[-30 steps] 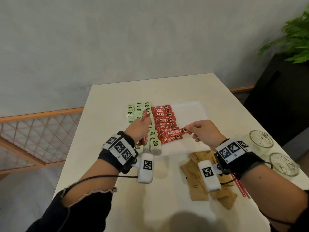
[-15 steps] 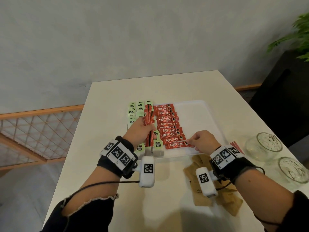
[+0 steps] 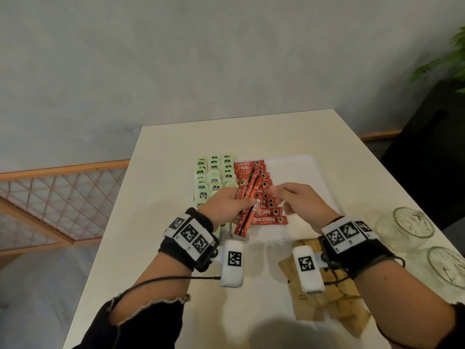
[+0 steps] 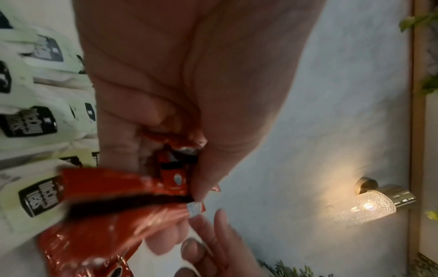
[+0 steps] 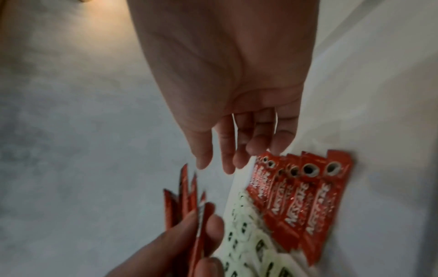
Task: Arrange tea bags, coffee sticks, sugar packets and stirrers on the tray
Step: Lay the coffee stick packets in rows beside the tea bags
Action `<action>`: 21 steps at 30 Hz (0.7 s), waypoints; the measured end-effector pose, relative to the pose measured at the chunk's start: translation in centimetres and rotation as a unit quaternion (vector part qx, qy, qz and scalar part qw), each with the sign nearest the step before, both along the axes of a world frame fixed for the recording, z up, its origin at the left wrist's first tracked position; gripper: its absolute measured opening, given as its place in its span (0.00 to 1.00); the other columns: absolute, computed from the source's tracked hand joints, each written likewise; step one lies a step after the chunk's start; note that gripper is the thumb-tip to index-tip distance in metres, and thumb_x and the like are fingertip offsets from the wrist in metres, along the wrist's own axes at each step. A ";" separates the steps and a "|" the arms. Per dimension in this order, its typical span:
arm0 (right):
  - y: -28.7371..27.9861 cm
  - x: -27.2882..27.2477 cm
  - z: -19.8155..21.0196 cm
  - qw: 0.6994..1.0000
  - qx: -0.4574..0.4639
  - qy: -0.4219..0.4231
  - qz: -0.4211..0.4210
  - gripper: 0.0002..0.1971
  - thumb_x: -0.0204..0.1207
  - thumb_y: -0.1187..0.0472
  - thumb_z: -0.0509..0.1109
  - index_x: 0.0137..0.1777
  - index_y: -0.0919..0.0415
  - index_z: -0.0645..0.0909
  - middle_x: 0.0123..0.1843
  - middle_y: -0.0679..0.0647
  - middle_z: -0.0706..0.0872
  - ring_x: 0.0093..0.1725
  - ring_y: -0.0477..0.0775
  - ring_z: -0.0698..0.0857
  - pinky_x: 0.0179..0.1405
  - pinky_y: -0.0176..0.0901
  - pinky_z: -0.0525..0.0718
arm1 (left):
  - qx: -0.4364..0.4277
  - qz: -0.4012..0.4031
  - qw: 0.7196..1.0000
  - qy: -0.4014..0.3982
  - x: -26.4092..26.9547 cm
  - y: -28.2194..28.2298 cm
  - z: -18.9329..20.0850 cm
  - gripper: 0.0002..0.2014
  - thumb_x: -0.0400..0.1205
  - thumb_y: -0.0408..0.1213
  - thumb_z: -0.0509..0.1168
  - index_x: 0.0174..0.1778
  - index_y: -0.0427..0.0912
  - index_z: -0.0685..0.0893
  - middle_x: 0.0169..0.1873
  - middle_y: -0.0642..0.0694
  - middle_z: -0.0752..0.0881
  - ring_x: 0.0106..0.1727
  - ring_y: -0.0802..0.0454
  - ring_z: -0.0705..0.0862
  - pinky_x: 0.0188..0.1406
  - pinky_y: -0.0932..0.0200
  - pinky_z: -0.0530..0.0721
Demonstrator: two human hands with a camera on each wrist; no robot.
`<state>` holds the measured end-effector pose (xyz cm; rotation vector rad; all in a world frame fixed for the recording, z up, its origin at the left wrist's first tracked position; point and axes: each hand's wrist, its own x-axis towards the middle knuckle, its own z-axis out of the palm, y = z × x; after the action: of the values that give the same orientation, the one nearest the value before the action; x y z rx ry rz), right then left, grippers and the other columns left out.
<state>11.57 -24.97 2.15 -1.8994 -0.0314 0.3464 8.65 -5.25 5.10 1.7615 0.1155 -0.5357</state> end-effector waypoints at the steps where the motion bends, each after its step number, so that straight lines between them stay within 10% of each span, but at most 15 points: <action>1: 0.3 -0.2 0.5 1.000 0.011 0.000 0.015 0.12 0.80 0.50 0.69 0.53 0.57 0.88 0.36 0.47 0.85 0.31 0.46 0.78 0.37 0.38 0.81 | -0.001 -0.002 1.000 0.001 -0.1 -0.4 0.2 0.10 0.86 0.33 0.63 0.60 0.33 0.82 0.47 0.37 0.91 0.35 0.50 0.89 0.30 0.60 0.87; 11: 0.4 -1.6 2.5 0.997 0.073 -0.018 0.034 0.04 0.79 0.64 0.71 0.48 0.66 0.85 0.31 0.54 0.84 0.25 0.49 0.78 0.30 0.39 0.79 | -0.014 -0.001 1.000 -0.007 -0.7 -1.0 1.1 0.08 0.86 0.33 0.62 0.58 0.36 0.82 0.49 0.37 0.90 0.46 0.39 0.89 0.54 0.43 0.89; 21: -1.9 -2.8 4.3 0.979 0.186 -0.057 0.057 0.04 0.77 0.69 0.71 0.50 0.69 0.84 0.41 0.67 0.90 0.36 0.57 0.90 0.48 0.49 0.90 | -0.028 0.101 0.992 0.064 -1.6 1.0 0.2 0.15 0.88 0.43 0.59 0.60 0.33 0.77 0.44 0.38 0.92 0.22 0.57 0.78 0.36 0.55 0.91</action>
<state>8.73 -26.85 6.45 -1.5475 -0.2654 0.2848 7.02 -4.20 5.32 1.6377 0.3617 -0.4976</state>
